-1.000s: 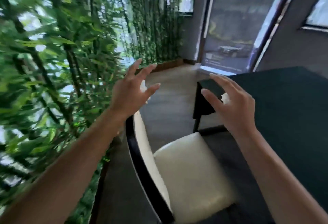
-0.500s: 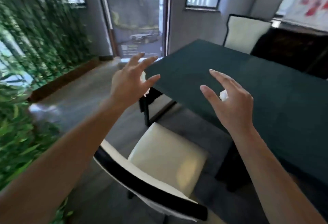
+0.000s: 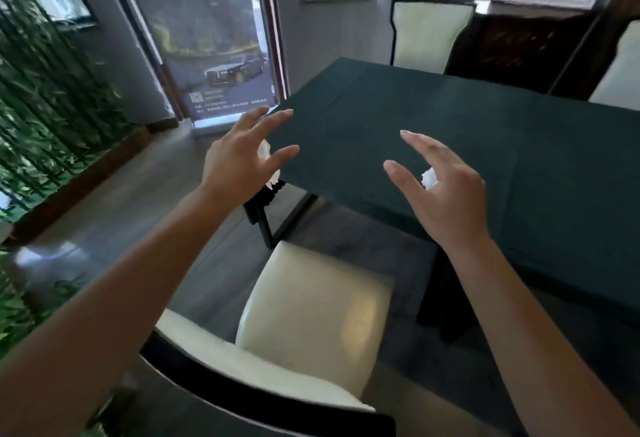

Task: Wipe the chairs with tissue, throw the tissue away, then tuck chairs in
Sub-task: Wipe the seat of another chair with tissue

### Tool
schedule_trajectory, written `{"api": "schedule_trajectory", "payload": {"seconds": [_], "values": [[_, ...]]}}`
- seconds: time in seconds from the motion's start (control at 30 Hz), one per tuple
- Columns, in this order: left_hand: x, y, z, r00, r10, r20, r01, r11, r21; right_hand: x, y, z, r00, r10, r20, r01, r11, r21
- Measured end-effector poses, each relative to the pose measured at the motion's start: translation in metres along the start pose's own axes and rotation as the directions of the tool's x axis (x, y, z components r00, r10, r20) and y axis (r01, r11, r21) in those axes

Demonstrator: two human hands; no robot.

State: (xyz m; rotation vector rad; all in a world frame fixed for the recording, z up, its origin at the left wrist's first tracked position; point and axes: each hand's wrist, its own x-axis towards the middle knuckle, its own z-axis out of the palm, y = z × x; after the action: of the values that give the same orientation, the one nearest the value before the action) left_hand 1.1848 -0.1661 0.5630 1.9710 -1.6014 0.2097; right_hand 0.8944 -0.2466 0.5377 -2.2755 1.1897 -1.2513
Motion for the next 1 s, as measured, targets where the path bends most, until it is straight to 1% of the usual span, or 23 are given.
{"api": "schedule_trajectory", "payload": {"seconds": [0.07, 0.2, 0.3, 0.4, 0.47, 0.53, 0.63, 0.77, 0.93, 1.0], "values": [[0.009, 0.0, 0.006, 0.998, 0.058, 0.028, -0.058, 0.998, -0.007, -0.002, 0.003, -0.006, 0.998, 0.058, -0.011, -0.058, 0.998, -0.004], [0.039, 0.002, 0.024, 0.993, 0.101, 0.067, -0.095, 0.991, -0.09, -0.011, 0.009, -0.02, 0.981, 0.142, -0.135, -0.148, 0.989, -0.029], [0.042, 0.002, 0.039, 0.978, 0.172, 0.115, -0.153, 0.976, -0.156, -0.024, 0.008, -0.022, 0.95, 0.232, -0.21, -0.246, 0.968, -0.044], [0.033, -0.008, 0.039, 0.965, 0.231, 0.124, -0.196, 0.949, -0.246, -0.035, -0.008, -0.001, 0.927, 0.299, -0.224, -0.324, 0.943, -0.081], [0.035, -0.016, 0.03, 0.951, 0.289, 0.112, -0.253, 0.932, -0.261, -0.039, -0.028, 0.019, 0.92, 0.315, -0.234, -0.347, 0.931, -0.115], [0.046, -0.029, 0.024, 0.943, 0.317, 0.106, -0.28, 0.922, -0.27, -0.038, -0.047, 0.036, 0.915, 0.314, -0.254, -0.353, 0.927, -0.126], [0.055, -0.056, 0.019, 0.943, 0.312, 0.116, -0.267, 0.917, -0.298, -0.039, -0.07, 0.053, 0.908, 0.322, -0.27, -0.365, 0.922, -0.129], [0.056, -0.084, 0.022, 0.948, 0.291, 0.127, -0.234, 0.911, -0.339, -0.038, -0.088, 0.062, 0.907, 0.318, -0.277, -0.374, 0.91, -0.18], [0.06, -0.1, 0.029, 0.964, 0.221, 0.148, -0.164, 0.933, -0.321, -0.029, -0.075, 0.07, 0.914, 0.313, -0.259, -0.362, 0.916, -0.172], [0.055, -0.104, 0.028, 0.964, 0.214, 0.16, -0.157, 0.938, -0.307, -0.027, -0.067, 0.08, 0.915, 0.321, -0.244, -0.364, 0.918, -0.157]]}}
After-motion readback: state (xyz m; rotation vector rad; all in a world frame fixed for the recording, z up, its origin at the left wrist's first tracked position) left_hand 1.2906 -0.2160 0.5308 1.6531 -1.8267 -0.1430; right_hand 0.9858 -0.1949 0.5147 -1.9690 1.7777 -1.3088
